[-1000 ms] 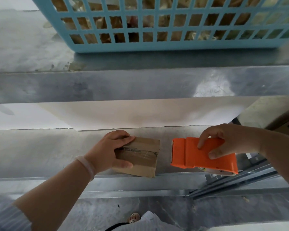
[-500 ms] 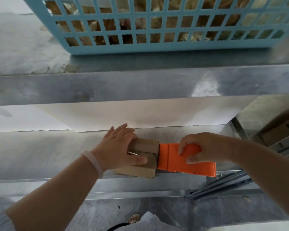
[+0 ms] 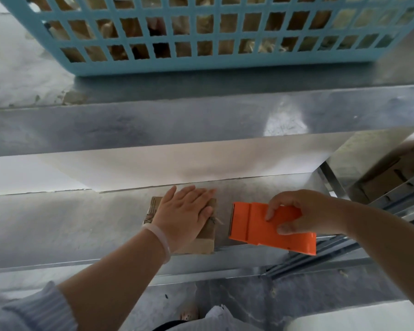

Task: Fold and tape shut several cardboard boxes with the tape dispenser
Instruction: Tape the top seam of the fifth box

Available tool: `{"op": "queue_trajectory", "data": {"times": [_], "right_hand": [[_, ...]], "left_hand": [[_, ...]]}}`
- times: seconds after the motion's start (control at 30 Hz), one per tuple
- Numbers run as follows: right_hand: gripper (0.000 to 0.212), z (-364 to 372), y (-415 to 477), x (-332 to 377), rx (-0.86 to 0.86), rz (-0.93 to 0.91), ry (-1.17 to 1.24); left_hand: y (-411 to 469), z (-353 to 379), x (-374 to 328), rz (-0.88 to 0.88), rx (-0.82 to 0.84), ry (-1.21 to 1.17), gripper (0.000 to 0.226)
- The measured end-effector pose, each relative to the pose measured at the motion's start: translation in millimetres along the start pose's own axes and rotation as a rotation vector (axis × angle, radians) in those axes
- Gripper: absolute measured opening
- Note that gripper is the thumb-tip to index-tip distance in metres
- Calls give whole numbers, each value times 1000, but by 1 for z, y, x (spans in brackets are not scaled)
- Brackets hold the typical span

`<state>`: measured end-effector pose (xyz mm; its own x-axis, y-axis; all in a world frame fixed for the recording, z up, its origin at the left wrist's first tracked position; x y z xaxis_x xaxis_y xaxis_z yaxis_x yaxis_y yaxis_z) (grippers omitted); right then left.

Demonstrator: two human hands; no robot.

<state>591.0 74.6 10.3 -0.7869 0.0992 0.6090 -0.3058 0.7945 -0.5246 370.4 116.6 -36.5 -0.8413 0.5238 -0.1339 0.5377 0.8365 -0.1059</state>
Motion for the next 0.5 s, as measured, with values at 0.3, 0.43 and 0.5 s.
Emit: {"op": "queue_trajectory", "data": {"times": [0.3,0.43,0.5], "right_hand": [[27,-7,-11,6,55,43,-50],[32,-12,-18,9,89,46,-22],[31,-12,-20,10,103,51,-26]], "left_hand": [[2,1,-1,4,14,9,78],[2,1,-1,16,23,9,78],[3,2,-1,20,24,3,78]]}}
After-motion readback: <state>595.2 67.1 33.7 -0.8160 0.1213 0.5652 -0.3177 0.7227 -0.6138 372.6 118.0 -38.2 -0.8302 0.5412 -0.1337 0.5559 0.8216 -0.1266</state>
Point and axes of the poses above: each hand's wrist, its own y-axis towards the middle knuckle, its own z-axis out of the palm, x = y × z, the point moved 8 cm from there along y, towards the middle knuckle, and after that the axes turned 3 degrees about z, right-handed, at the moved point
